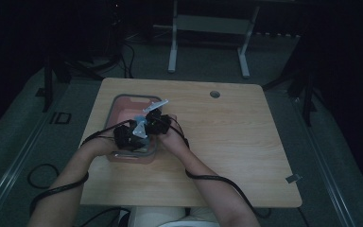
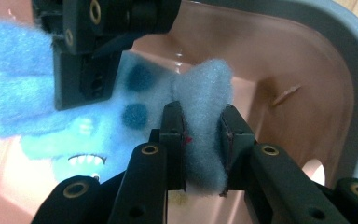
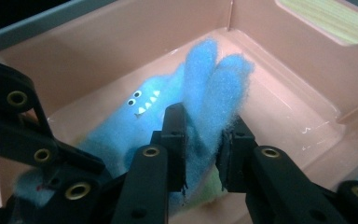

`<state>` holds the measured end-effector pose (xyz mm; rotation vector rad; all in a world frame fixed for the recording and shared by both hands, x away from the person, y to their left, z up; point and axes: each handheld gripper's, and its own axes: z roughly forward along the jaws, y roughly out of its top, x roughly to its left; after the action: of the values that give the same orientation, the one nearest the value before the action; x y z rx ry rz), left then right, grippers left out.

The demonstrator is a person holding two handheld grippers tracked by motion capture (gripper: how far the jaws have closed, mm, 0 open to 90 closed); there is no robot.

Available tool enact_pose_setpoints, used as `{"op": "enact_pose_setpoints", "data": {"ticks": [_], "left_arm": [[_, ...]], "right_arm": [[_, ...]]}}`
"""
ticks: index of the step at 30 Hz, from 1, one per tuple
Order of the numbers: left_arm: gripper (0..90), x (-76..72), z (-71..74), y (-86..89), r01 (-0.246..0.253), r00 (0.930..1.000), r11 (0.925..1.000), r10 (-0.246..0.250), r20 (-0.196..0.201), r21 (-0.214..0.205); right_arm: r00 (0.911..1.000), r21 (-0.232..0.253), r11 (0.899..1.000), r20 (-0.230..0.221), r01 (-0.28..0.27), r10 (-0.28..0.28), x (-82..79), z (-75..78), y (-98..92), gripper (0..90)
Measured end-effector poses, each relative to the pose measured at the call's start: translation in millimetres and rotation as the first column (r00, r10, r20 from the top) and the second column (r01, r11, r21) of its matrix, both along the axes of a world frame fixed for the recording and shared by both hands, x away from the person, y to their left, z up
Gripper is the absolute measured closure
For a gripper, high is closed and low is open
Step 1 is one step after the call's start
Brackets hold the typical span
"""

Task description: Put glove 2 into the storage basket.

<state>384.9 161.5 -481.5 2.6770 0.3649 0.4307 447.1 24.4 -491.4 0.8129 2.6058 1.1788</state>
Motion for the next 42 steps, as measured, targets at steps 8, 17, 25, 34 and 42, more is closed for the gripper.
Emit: {"op": "enact_pose_setpoints", "data": {"ticks": [8,17,25,34,42], "left_arm": [[73.1,2.2,-1.6,0.2,0.0,0.9998,0.9999,-0.001,-0.018,-0.014],[42.4,-0.4,3.5,4.7,-0.071,0.9975,0.9964,0.071,-0.007,-0.045],[13.7,-5.1,34.0,18.2,-0.178,0.9795,0.9562,0.195,0.051,-0.233],[1.7,-20.0,41.2,3.9,-0.183,0.9745,0.9284,0.215,0.065,-0.323],[1.8,-33.6,40.0,-19.1,-0.174,0.974,0.8978,0.217,0.063,-0.405]], "right_arm": [[0.9995,0.035,0.999,0.02,0.025,-0.026,2.5,6.2,-5.7,54.4],[0.9972,0.076,0.997,0.069,0.023,-0.029,0.6,20.9,-22.2,36.9],[0.9983,0.131,0.991,0.057,-0.018,0.011,-6.7,33.5,-41.7,18.1],[0.9974,0.126,0.99,0.048,-0.059,0.053,-19.2,35.7,-66.0,14.5],[0.994,0.142,0.985,0.062,-0.099,0.091,-31.9,37.1,-93.5,14.7]]}}
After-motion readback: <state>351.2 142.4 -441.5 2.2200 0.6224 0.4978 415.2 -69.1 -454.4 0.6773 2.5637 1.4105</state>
